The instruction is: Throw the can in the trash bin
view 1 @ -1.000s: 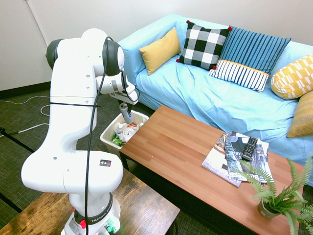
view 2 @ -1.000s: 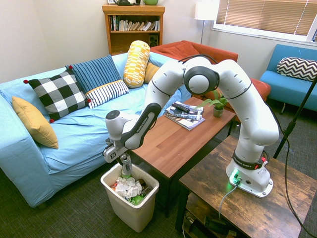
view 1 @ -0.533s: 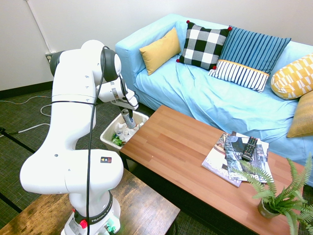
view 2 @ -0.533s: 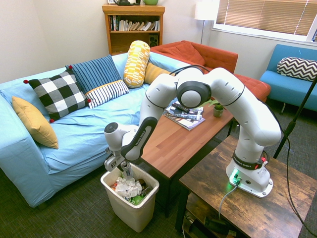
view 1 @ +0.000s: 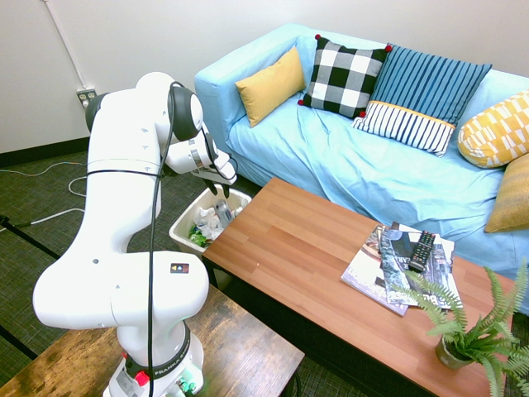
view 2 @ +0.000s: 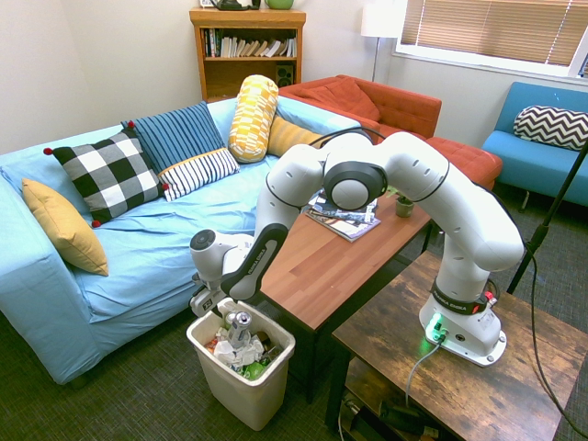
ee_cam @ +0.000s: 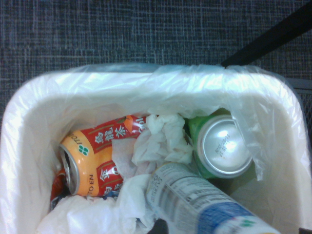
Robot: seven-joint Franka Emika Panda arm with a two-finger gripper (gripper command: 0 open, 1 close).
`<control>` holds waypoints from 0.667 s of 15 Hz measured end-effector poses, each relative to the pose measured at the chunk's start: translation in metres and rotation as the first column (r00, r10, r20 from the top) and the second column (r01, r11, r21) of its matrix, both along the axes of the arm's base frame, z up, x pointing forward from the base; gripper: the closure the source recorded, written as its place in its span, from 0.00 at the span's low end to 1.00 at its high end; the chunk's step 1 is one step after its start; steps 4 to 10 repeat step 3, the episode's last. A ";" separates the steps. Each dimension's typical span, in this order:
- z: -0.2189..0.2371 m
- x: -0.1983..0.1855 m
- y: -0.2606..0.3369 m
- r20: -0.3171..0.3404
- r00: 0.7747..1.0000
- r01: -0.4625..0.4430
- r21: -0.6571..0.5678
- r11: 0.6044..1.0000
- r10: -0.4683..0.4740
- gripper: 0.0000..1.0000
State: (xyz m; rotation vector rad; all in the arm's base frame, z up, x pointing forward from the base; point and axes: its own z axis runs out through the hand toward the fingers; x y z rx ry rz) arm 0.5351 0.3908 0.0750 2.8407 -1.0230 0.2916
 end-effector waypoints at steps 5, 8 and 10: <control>0.026 0.006 0.005 0.034 0.999 0.010 0.012 1.000 -0.010 0.00; 0.026 0.006 0.005 0.034 0.999 0.010 0.012 1.000 -0.010 0.00; 0.026 0.006 0.005 0.034 0.999 0.010 0.012 1.000 -0.010 0.00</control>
